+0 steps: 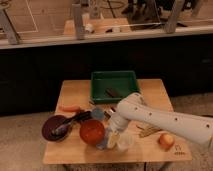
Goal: Place towel in tray
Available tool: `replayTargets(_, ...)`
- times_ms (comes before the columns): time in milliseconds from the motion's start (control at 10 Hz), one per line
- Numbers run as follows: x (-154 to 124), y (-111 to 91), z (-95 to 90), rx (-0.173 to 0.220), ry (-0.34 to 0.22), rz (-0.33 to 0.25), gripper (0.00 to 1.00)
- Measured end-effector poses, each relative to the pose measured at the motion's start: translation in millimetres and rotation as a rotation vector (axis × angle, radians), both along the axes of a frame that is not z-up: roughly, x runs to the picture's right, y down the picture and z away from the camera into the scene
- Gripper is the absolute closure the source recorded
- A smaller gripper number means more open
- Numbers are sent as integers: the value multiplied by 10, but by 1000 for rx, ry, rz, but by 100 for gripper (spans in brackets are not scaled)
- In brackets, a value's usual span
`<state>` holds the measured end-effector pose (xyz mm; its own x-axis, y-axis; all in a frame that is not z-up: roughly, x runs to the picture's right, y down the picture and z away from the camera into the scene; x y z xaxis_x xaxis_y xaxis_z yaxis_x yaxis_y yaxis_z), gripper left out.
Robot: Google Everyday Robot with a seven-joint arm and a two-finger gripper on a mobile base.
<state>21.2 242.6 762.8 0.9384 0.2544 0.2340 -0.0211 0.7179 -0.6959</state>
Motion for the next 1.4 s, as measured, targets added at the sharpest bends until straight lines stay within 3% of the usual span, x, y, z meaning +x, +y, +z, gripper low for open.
replayTargets(1000, -16, 305, 259, 0, 29, -70, 21)
replayTargets(1100, -33, 336, 282, 3, 24, -70, 27)
replayTargets(1400, -73, 363, 310, 5, 13, -65, 58)
